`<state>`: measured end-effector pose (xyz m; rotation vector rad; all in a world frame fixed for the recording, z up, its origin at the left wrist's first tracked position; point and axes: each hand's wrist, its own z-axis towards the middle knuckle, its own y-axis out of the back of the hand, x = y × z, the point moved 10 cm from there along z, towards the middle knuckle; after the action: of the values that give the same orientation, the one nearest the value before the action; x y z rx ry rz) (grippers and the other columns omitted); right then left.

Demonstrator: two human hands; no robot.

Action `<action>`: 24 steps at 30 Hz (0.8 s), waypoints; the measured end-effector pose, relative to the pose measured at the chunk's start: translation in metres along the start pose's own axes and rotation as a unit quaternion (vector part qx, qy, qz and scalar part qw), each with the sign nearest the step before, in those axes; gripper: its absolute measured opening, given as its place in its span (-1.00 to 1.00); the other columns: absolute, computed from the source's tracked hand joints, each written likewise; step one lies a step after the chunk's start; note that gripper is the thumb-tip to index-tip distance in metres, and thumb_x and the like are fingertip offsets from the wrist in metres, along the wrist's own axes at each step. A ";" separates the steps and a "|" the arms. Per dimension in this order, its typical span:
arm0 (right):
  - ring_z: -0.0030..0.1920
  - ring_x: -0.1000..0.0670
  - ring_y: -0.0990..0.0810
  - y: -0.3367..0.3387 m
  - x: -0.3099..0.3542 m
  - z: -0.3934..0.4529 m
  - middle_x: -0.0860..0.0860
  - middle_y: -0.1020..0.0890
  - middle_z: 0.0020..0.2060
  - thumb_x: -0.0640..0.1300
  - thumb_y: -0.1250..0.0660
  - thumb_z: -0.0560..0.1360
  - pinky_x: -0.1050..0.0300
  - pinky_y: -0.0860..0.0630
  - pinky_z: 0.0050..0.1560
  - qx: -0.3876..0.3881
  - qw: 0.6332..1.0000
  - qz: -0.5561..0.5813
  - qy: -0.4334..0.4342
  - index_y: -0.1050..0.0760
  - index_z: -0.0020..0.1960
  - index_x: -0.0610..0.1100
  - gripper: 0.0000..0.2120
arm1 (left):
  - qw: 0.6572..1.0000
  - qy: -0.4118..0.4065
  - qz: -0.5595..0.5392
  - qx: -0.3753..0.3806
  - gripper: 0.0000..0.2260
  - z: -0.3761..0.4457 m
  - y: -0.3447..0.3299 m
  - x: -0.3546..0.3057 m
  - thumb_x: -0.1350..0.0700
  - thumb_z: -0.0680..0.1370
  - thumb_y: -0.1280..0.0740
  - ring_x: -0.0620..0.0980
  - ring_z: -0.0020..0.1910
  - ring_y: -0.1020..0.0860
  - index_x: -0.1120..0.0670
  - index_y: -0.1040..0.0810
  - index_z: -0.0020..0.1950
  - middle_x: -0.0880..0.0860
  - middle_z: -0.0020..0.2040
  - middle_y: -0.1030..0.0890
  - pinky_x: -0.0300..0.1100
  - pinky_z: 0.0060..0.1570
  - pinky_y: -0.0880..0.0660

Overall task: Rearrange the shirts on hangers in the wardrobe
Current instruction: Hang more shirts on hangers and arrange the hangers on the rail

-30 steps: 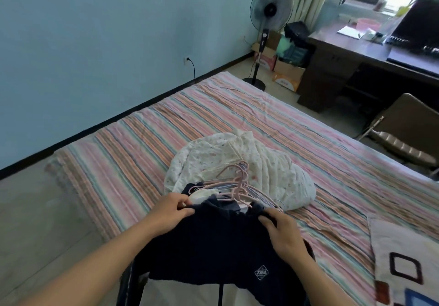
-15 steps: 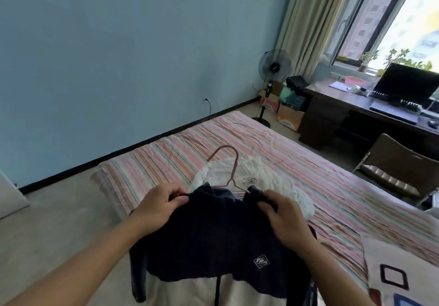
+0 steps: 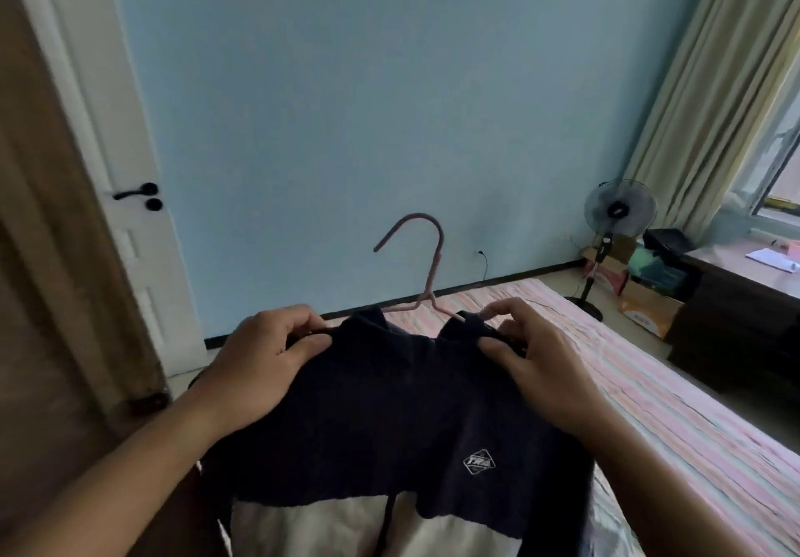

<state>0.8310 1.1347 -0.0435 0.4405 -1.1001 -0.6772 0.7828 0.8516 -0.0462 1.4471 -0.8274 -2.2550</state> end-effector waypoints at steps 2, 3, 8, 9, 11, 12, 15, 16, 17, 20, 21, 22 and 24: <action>-0.24 0.10 -0.61 -0.006 0.028 0.014 0.13 -0.64 -0.25 -0.09 -0.36 0.56 0.08 -0.51 -0.18 0.017 0.999 0.016 0.043 -0.41 0.26 0.25 -0.64 | 1.000 0.011 0.008 -0.027 -0.88 -0.015 0.030 -0.004 0.04 0.59 -0.34 -0.18 -0.17 -0.62 -0.13 -0.62 -0.12 -0.16 -0.19 -0.66 -0.04 -0.07 -0.55; -0.25 0.08 -0.59 -0.009 0.040 0.021 0.10 -0.63 -0.26 -0.10 -0.36 0.56 0.04 -0.52 -0.16 0.024 0.997 0.030 0.061 -0.40 0.31 0.27 -0.59 | 0.999 0.013 0.009 -0.042 -0.88 -0.022 0.044 -0.007 0.05 0.58 -0.34 -0.18 -0.17 -0.62 -0.14 -0.62 -0.12 -0.15 -0.19 -0.66 -0.05 -0.09 -0.55; -0.12 0.14 -0.65 -0.039 0.098 0.050 0.14 -0.69 -0.15 -0.16 -0.33 0.58 0.12 -0.56 -0.08 0.097 0.981 0.081 0.147 -0.60 0.10 0.09 -0.81 | 0.990 0.030 -0.001 -0.139 -0.81 -0.062 0.106 -0.016 0.15 0.55 -0.39 -0.13 -0.24 -0.63 -0.16 -0.64 -0.12 -0.05 -0.26 -0.66 -0.16 -0.17 -0.52; -0.13 0.15 -0.64 -0.047 0.106 0.054 0.13 -0.69 -0.16 -0.17 -0.33 0.58 0.12 -0.55 -0.08 0.112 0.977 0.090 0.157 -0.61 0.04 0.07 -0.84 | 0.987 0.031 0.001 -0.156 -0.80 -0.070 0.116 -0.019 0.18 0.53 -0.41 -0.13 -0.27 -0.62 -0.16 -0.65 -0.12 -0.04 -0.28 -0.66 -0.23 -0.19 -0.51; -0.16 0.11 -0.63 -0.062 0.124 0.060 0.09 -0.67 -0.21 -0.18 -0.33 0.58 0.12 -0.54 -0.10 0.133 0.969 0.106 0.180 -0.61 -0.03 0.02 -0.87 | 0.981 0.031 0.017 -0.188 -0.80 -0.086 0.132 -0.026 0.20 0.51 -0.44 -0.15 -0.32 -0.60 -0.13 -0.68 -0.13 -0.03 -0.32 -0.64 -0.40 -0.28 -0.45; -0.17 0.08 -0.62 -0.071 0.133 0.062 0.08 -0.66 -0.22 -0.19 -0.34 0.58 0.11 -0.53 -0.11 0.144 0.964 0.113 0.193 -0.61 -0.04 0.00 -0.88 | 0.977 0.035 0.025 -0.208 -0.81 -0.095 0.141 -0.027 0.20 0.49 -0.45 -0.14 -0.34 -0.59 -0.12 -0.68 -0.14 -0.03 -0.33 -0.63 -0.42 -0.31 -0.43; -0.21 0.08 -0.58 -0.097 0.161 0.064 0.09 -0.63 -0.26 -0.20 -0.35 0.56 0.15 -0.48 -0.14 0.164 0.951 0.129 0.229 -0.60 -0.08 0.00 -0.88 | 0.961 0.066 0.039 -0.265 -0.85 -0.125 0.164 -0.024 0.18 0.47 -0.47 -0.02 -0.32 -0.62 -0.10 -0.70 -0.11 0.01 -0.34 -0.65 -0.14 -0.24 -0.54; -0.22 0.09 -0.57 -0.106 0.172 0.063 0.09 -0.62 -0.27 -0.21 -0.36 0.55 0.16 -0.47 -0.14 0.173 0.945 0.135 0.241 -0.59 -0.09 0.00 -0.87 | 0.957 0.079 0.041 -0.276 -0.86 -0.136 0.171 -0.021 0.17 0.48 -0.47 0.03 -0.29 -0.63 -0.09 -0.70 -0.12 0.03 -0.32 -0.66 -0.04 -0.21 -0.55; -0.22 0.08 -0.57 -0.116 0.183 0.061 0.09 -0.62 -0.28 -0.22 -0.36 0.55 0.15 -0.47 -0.13 0.187 0.939 0.143 0.252 -0.59 -0.10 -0.01 -0.86 | 0.954 0.089 0.043 -0.283 -0.85 -0.147 0.178 -0.019 0.17 0.49 -0.45 0.04 -0.28 -0.64 -0.09 -0.71 -0.13 0.04 -0.30 -0.66 -0.01 -0.19 -0.55; -0.23 0.07 -0.56 -0.144 0.221 0.048 0.09 -0.61 -0.29 -0.22 -0.36 0.56 0.13 -0.46 -0.15 0.226 0.914 0.164 0.295 -0.58 -0.14 -0.01 -0.85 | 0.944 0.114 0.073 -0.299 -0.80 -0.182 0.200 -0.014 0.19 0.53 -0.42 -0.07 -0.24 -0.65 -0.14 -0.69 -0.12 -0.02 -0.24 -0.69 -0.17 -0.18 -0.57; -0.25 0.06 -0.55 -0.152 0.233 0.044 0.08 -0.59 -0.31 -0.22 -0.36 0.56 0.12 -0.46 -0.16 0.235 0.905 0.170 0.311 -0.57 -0.16 -0.01 -0.84 | 0.939 0.122 0.090 -0.310 -0.79 -0.194 0.208 -0.012 0.19 0.54 -0.41 -0.13 -0.23 -0.65 -0.15 -0.69 -0.12 -0.06 -0.23 -0.69 -0.25 -0.20 -0.55; -0.25 0.01 -0.54 -0.161 0.245 0.038 0.04 -0.59 -0.31 -0.22 -0.36 0.56 0.07 -0.47 -0.16 0.247 0.896 0.176 0.325 -0.57 -0.16 -0.03 -0.85 | 0.931 0.131 0.105 -0.324 -0.80 -0.208 0.216 -0.011 0.19 0.54 -0.41 -0.17 -0.23 -0.64 -0.13 -0.68 -0.13 -0.09 -0.23 -0.69 -0.32 -0.20 -0.53; -0.22 -0.12 -0.55 -0.180 0.268 0.027 -0.06 -0.58 -0.31 -0.20 -0.36 0.56 -0.10 -0.50 -0.13 0.277 0.878 0.183 0.344 -0.57 -0.14 -0.13 -0.89 | 0.916 0.152 0.123 -0.351 -0.80 -0.235 0.231 -0.005 0.21 0.54 -0.41 -0.20 -0.23 -0.63 -0.11 -0.68 -0.14 -0.11 -0.24 -0.68 -0.29 -0.17 -0.51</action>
<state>0.8329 0.8189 0.0309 0.8573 -0.6364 0.1637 0.9908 0.6073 0.0290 1.2023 -0.0623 -1.7854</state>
